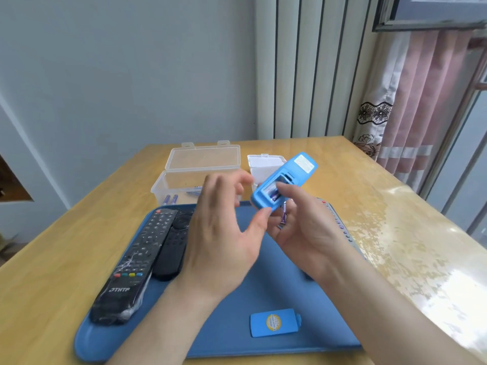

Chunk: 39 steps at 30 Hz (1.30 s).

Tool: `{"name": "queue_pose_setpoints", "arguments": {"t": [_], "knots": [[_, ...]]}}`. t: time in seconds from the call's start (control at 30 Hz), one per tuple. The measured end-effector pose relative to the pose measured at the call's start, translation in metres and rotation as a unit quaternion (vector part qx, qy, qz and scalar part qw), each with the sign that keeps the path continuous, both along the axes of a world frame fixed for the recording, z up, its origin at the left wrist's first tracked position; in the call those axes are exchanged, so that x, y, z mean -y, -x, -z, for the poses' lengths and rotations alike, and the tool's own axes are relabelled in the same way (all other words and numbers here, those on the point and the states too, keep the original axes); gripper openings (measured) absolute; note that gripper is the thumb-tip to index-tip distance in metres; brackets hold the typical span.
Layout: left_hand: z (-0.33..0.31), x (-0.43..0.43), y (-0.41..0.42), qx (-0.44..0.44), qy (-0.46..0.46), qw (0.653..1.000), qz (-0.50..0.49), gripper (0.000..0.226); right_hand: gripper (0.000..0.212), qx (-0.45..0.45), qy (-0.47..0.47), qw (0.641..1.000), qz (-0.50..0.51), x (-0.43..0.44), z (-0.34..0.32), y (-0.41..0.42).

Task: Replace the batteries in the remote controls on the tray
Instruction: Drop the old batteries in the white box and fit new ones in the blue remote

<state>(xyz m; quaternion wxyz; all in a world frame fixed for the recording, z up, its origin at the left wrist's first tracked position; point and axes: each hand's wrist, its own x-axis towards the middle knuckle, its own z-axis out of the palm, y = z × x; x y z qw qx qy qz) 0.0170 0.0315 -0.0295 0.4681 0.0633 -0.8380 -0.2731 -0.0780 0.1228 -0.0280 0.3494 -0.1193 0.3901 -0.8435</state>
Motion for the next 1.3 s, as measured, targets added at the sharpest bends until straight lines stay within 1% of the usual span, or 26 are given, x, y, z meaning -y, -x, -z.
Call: {"name": "queue_pose_setpoints", "arguments": {"t": [0.03, 0.07, 0.1, 0.2, 0.3, 0.4, 0.47, 0.53, 0.57, 0.63, 0.7, 0.8, 0.87, 0.93, 1.07, 1.2, 1.3], "knots": [[0.001, -0.001, -0.001, -0.021, 0.092, 0.996, -0.006, 0.026, 0.028, 0.026, 0.015, 0.999, -0.013, -0.001, -0.001, -0.001], [0.002, -0.003, -0.002, -0.022, 0.143, 0.989, -0.002, 0.013, 0.026, 0.041, 0.024, 0.998, -0.028, -0.002, -0.003, -0.002], [0.004, -0.004, -0.001, -0.012, 0.166, 0.986, 0.002, 0.006, 0.023, 0.053, 0.034, 0.997, -0.041, -0.002, -0.005, -0.003], [0.013, 0.001, 0.004, 0.035, 0.159, 0.986, -0.024, 0.017, 0.024, 0.08, 0.074, 0.993, -0.053, -0.002, -0.009, -0.01], [0.013, 0.004, 0.006, 0.047, 0.083, 0.994, -0.049, 0.024, 0.027, 0.077, 0.083, 0.992, -0.055, 0.0, -0.01, -0.017], [0.012, -0.002, 0.006, 0.05, 0.031, 0.996, -0.072, 0.02, 0.032, 0.053, 0.061, 0.994, -0.068, 0.003, -0.006, -0.022], [0.011, -0.004, 0.006, 0.087, -0.031, 0.994, -0.063, 0.015, 0.033, 0.017, 0.031, 0.998, -0.058, 0.004, -0.005, -0.022], [0.011, 0.003, 0.007, 0.125, -0.095, 0.986, -0.047, 0.019, 0.027, -0.047, -0.015, 0.998, -0.034, 0.002, -0.006, -0.017], [0.011, 0.008, 0.006, 0.129, -0.117, 0.984, -0.046, 0.021, 0.023, -0.075, -0.034, 0.996, -0.021, 0.001, -0.007, -0.014], [0.008, 0.02, 0.005, 0.103, -0.151, 0.982, -0.056, 0.021, 0.019, -0.1, -0.058, 0.993, -0.008, -0.001, -0.007, -0.009], [0.003, 0.028, 0.003, 0.046, -0.194, 0.979, -0.049, 0.022, 0.02, -0.095, -0.066, 0.993, -0.019, -0.002, -0.005, -0.005], [-0.005, 0.027, 0.001, -0.031, -0.28, 0.959, 0.033, 0.022, 0.025, -0.1, -0.09, 0.99, -0.029, -0.001, 0.001, -0.004], [-0.007, 0.024, 0.001, -0.042, -0.31, 0.945, 0.092, 0.021, 0.026, -0.107, -0.096, 0.989, -0.032, 0.0, 0.003, -0.004], [-0.005, 0.019, 0.002, -0.027, -0.3, 0.946, 0.117, 0.023, 0.025, -0.106, -0.093, 0.989, -0.037, 0.001, 0.004, -0.004], [-0.002, 0.016, 0.003, -0.006, -0.262, 0.956, 0.131, 0.028, 0.023, -0.095, -0.078, 0.991, -0.044, 0.002, 0.005, -0.005], [0.002, 0.018, 0.005, -0.005, -0.238, 0.964, 0.117, 0.027, 0.025, -0.101, -0.078, 0.991, -0.046, 0.002, 0.004, -0.006], [0.006, 0.018, 0.006, 0.006, -0.149, 0.986, 0.072, 0.029, 0.025, -0.124, -0.077, 0.988, -0.056, 0.002, 0.003, -0.009]]}}
